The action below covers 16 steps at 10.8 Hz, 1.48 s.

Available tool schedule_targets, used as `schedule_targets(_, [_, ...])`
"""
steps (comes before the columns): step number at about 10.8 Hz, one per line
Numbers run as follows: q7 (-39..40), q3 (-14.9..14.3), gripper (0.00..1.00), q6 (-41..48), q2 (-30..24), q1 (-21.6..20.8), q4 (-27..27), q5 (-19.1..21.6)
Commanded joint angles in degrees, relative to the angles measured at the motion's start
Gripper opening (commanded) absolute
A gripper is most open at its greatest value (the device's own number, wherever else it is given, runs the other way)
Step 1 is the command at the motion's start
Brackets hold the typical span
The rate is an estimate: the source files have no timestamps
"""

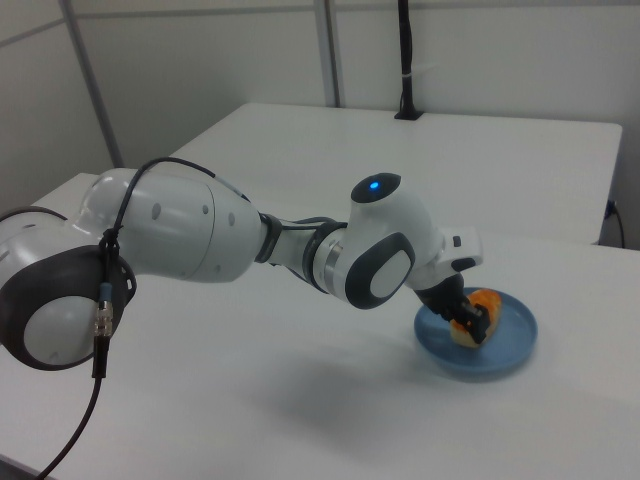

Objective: Put the bread on the table
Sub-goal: 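Lower the gripper onto the bread roll and close on it, then lift the bread roll off the plate and carry it away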

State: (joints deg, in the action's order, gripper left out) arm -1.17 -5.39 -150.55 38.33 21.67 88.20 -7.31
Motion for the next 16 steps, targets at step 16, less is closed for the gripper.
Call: schedule_targets(16, [-16.0, 19.3, 0.19, 37.5, -34.6, -13.4, 21.8, -0.9])
